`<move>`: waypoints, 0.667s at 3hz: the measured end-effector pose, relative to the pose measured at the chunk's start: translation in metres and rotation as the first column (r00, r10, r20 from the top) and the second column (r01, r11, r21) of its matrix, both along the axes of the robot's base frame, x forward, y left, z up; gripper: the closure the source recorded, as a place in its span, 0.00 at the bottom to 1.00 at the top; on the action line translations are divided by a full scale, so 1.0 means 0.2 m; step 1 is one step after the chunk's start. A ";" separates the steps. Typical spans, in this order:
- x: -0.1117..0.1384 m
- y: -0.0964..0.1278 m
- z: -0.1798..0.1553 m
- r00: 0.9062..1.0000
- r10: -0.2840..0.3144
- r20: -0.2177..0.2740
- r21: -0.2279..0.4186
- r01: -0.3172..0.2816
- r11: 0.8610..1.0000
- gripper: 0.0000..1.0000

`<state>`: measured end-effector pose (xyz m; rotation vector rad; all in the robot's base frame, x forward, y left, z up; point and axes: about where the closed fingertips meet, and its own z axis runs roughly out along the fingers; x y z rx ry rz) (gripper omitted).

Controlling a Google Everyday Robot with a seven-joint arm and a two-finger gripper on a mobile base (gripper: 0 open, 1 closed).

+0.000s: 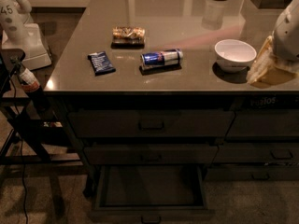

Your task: Close bottom drawer

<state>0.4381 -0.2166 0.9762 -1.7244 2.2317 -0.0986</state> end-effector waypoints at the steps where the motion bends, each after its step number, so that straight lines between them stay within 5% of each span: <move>1: -0.04 0.01 -0.13 0.999 -0.027 -0.020 0.008 0.027 1.000 1.00; 2: -0.12 0.07 -0.39 0.996 -0.081 -0.041 0.038 0.083 0.996 1.00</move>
Offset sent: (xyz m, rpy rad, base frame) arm -0.0612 0.0260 -0.2056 0.0521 0.1810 -0.1543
